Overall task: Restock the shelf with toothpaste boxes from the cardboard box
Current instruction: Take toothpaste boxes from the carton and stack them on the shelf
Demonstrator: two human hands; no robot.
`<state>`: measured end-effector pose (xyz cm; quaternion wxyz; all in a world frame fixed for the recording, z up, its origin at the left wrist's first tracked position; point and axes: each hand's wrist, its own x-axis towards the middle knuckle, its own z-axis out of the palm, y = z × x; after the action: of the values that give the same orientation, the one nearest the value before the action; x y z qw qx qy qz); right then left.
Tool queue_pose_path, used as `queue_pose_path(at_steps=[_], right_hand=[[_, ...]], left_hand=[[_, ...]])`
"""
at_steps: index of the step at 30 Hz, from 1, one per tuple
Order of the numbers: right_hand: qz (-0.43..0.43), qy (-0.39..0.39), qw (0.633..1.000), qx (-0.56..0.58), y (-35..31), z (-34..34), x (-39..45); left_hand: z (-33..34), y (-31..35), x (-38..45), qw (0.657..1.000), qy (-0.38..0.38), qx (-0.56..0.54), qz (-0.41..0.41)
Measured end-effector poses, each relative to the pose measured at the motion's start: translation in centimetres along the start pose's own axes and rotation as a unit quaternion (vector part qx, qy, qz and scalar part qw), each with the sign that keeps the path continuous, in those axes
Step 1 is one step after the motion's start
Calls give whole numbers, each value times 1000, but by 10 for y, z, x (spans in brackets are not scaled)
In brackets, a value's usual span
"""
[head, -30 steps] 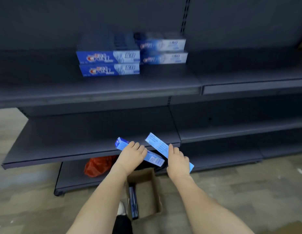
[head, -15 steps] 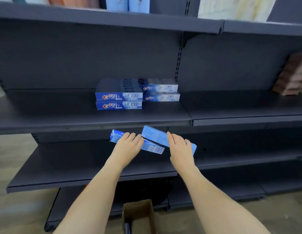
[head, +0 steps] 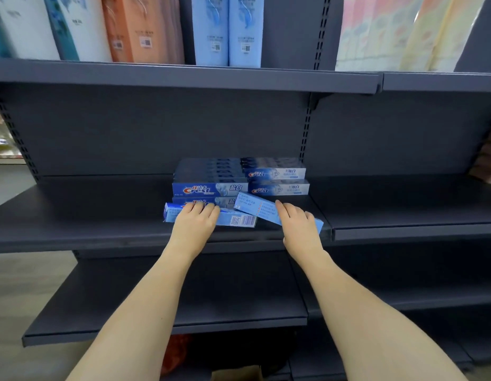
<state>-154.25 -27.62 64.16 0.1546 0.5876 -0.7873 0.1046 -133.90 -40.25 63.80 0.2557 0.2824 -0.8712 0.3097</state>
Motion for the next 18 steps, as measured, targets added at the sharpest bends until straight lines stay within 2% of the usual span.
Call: queue_pose_path(at_steps=[6,12,18], right_hand=[[-5,-18,1000,24,-7,14,32],[-11,-7,999,36,-2,27,55],[-29,-33,999,23,5,27,62]], left_hand=[[33,-13,2,997,-48,-39,-55],[50,-25,-2,995,-40,-74,-60],[57,-26,-9,993,-27,-88,-69]])
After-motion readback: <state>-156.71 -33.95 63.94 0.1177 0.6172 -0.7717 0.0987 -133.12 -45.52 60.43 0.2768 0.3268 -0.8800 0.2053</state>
